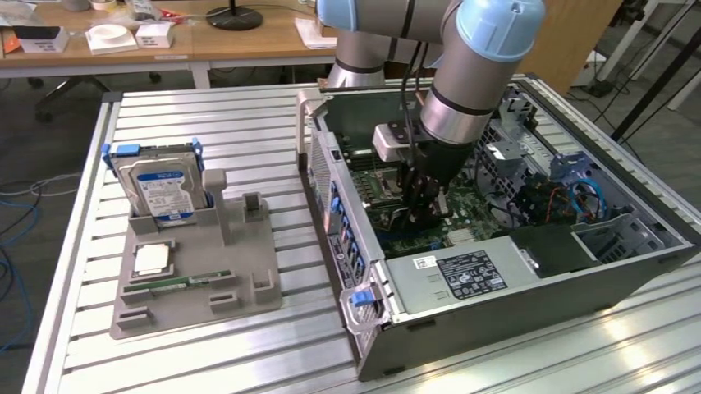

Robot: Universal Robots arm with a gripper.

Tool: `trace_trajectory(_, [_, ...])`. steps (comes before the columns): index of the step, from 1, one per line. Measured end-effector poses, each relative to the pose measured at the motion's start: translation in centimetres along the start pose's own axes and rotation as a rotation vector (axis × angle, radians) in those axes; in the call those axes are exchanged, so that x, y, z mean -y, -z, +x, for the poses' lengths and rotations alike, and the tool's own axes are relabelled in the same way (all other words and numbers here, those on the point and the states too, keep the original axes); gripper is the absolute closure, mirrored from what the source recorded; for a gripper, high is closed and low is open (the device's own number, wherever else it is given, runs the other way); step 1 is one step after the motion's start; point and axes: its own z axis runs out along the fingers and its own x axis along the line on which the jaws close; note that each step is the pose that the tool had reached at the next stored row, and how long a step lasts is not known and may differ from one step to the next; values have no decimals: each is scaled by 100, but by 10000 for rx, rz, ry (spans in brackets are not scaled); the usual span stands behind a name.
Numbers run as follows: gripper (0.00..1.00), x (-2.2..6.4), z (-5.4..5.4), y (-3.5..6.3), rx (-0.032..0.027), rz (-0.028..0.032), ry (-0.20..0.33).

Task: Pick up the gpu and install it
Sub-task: 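Insert the gpu into the slot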

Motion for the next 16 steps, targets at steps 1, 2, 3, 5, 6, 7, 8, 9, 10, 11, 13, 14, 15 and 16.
trace_trajectory(1, [74, 0, 0, 0, 0, 0, 0])
trace_trajectory(2, [74, 0, 0, 0, 1, 0, 0])
trace_trajectory(3, [74, 0, 0, 0, 1, 1, -1])
trace_trajectory(5, [74, 0, -4, 8, -14, -7, -3])
trace_trajectory(6, [74, 1, -4, 8, -15, -6, -2])
trace_trajectory(7, [74, 0, -3, 8, -17, -7, -2])
trace_trajectory(8, [74, 0, -3, 8, -19, -8, -3])
trace_trajectory(9, [74, 0, -3, 9, -21, -9, -3])
trace_trajectory(10, [74, 0, -2, 8, -20, -9, -3])
trace_trajectory(11, [74, 0, -2, 8, -20, -8, -3])
trace_trajectory(13, [74, -1, -1, 14, -6, -6, -2])
trace_trajectory(14, [74, -1, -2, 23, 2, -3, -2])
trace_trajectory(15, [74, -2, -4, 32, 9, -1, -2])
trace_trajectory(16, [74, -3, -4, 41, 15, -4, -2])
